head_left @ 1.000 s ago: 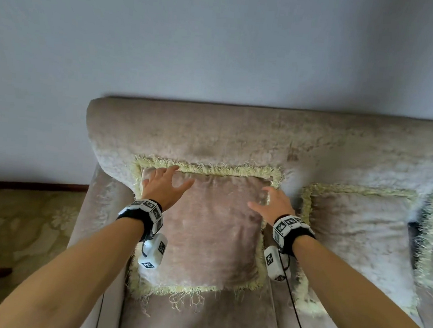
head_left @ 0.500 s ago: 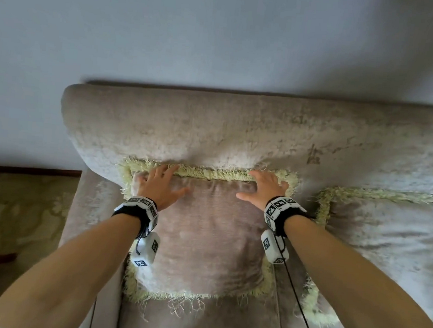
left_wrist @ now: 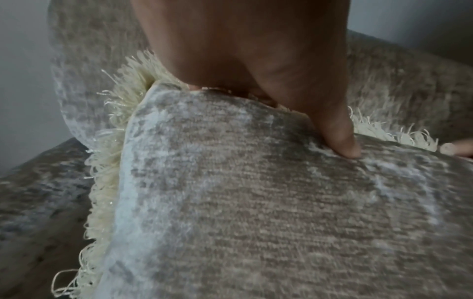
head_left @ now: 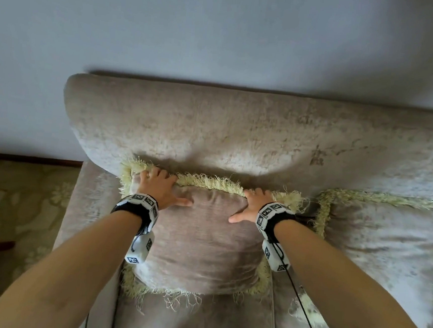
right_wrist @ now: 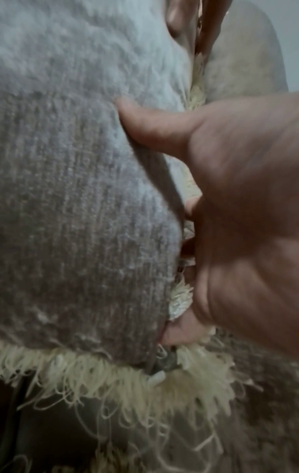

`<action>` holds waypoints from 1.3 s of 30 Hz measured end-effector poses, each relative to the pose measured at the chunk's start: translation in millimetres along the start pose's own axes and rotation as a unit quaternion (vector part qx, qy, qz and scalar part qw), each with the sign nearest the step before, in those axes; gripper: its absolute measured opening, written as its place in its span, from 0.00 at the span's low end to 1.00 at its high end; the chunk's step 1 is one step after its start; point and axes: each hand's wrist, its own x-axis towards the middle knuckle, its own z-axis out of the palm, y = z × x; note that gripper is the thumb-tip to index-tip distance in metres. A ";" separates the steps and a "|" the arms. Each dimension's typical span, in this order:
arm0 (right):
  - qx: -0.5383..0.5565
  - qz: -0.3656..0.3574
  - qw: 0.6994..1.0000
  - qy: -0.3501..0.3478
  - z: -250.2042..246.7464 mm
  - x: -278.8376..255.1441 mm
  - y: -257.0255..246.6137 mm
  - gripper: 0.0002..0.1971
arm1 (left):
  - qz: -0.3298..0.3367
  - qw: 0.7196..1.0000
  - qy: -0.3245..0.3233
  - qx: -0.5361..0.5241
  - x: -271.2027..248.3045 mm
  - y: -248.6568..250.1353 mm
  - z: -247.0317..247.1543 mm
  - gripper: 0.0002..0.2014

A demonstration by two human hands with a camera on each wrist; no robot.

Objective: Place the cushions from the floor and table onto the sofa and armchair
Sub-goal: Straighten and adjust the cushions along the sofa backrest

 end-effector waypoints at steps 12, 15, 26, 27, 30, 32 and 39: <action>-0.085 -0.039 0.995 0.029 -13.1 -17.1 -8.1 0.52 | 0.057 0.998 0.003 -0.032 -39.2 -8.2 -5.2 0.48; -0.119 -0.057 0.989 0.067 -22.7 -20.8 -13.2 0.43 | 0.059 0.998 -0.009 -0.035 -39.6 -15.3 -20.1 0.48; -0.157 -0.023 0.976 0.146 -49.2 -36.7 -14.8 0.40 | 0.058 0.995 0.083 0.024 -41.3 -21.3 -45.6 0.47; -0.158 -0.016 0.976 0.150 -46.1 -37.3 -14.9 0.41 | 0.061 0.993 0.096 0.022 -39.6 -21.7 -41.3 0.46; -0.139 0.010 0.978 0.158 -35.4 -40.9 -15.8 0.43 | 0.058 0.989 0.139 0.013 -34.8 -19.6 -32.3 0.45; -0.085 0.027 0.981 0.170 -31.6 -43.9 -14.9 0.42 | 0.043 0.986 0.158 -0.017 -32.0 -16.6 -30.7 0.43; 0.028 0.022 0.986 0.164 -39.3 -59.8 -4.6 0.40 | 0.026 0.957 0.204 -0.203 -26.6 -11.0 -28.2 0.37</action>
